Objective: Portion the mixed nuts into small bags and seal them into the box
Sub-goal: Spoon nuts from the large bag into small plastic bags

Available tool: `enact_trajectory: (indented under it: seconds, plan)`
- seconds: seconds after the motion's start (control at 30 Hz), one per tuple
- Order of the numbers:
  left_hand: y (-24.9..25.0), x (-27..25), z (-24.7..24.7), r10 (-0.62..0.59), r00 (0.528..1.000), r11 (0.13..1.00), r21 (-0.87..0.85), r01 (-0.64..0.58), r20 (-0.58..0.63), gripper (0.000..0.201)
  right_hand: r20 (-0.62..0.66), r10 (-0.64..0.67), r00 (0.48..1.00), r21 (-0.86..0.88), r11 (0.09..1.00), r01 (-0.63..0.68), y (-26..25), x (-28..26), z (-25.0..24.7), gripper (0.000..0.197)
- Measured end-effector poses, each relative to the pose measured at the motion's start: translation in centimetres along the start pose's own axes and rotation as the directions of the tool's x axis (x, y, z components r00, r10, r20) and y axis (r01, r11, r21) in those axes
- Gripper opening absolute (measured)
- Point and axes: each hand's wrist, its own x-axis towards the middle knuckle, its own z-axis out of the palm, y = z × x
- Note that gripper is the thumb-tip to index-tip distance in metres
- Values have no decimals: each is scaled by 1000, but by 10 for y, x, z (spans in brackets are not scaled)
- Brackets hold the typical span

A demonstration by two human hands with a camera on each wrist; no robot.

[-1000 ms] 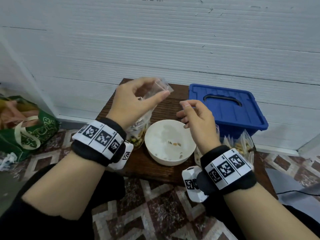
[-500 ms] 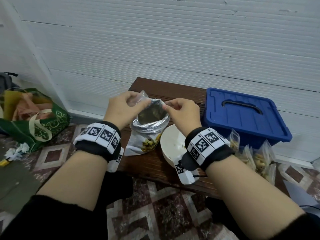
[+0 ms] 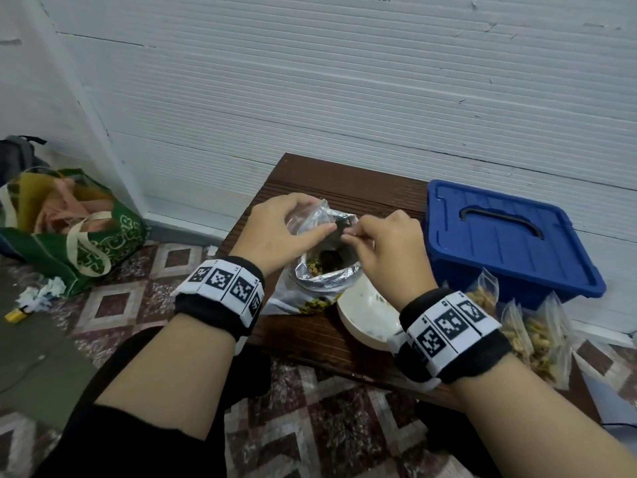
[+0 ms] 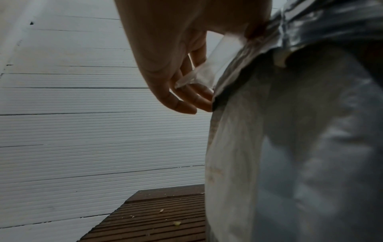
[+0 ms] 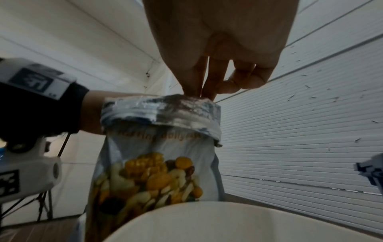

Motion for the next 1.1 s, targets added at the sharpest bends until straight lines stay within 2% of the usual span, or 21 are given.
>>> enact_trajectory:
  seconds: [0.1, 0.2, 0.37, 0.53, 0.63, 0.73, 0.83, 0.97, 1.1]
  plan:
    - [-1, -2, 1, 23, 1000, 1000, 3, -23, -9, 43, 93, 29, 995, -16, 999, -27, 1, -6, 7, 15]
    - [-1, -3, 0, 32, 999, 999, 10, -32, -24, 44, 66, 124, 990, 127, 983, -131, -3, -7, 6, 15]
    - [2, -4, 0, 28, 999, 999, 24, -27, -29, 43, 86, 311, 946, 309, 895, -322, -10, -5, 4, 18]
    - [4, -5, -3, 3, 1000, 1000, 17, -3, -10, 43, 3, 515, 857, 417, 778, -469, -9, 2, -3, 22]
    - [8, -5, -11, -7, 1000, 1000, -5, 7, -13, 38, -32, 594, 804, 437, 732, -524, -2, 9, -9, 23]
    - [14, -6, -22, -22, 1000, 997, -68, 21, -9, 32, -58, 644, 763, 439, 703, -560, 4, 16, -16, 26]
    - [17, -7, -32, -31, 999, 993, -115, 33, 21, 33, -77, 678, 731, 466, 673, -575, 10, 22, -25, 26]
    - [18, -9, -39, -22, 996, 991, -129, 32, 82, 49, -108, 683, 722, 452, 680, -577, 14, 29, -36, 27]
    - [15, -8, -39, -40, 993, 996, -80, 49, 111, 44, -127, 694, 709, 459, 674, -578, 22, 38, -47, 26]
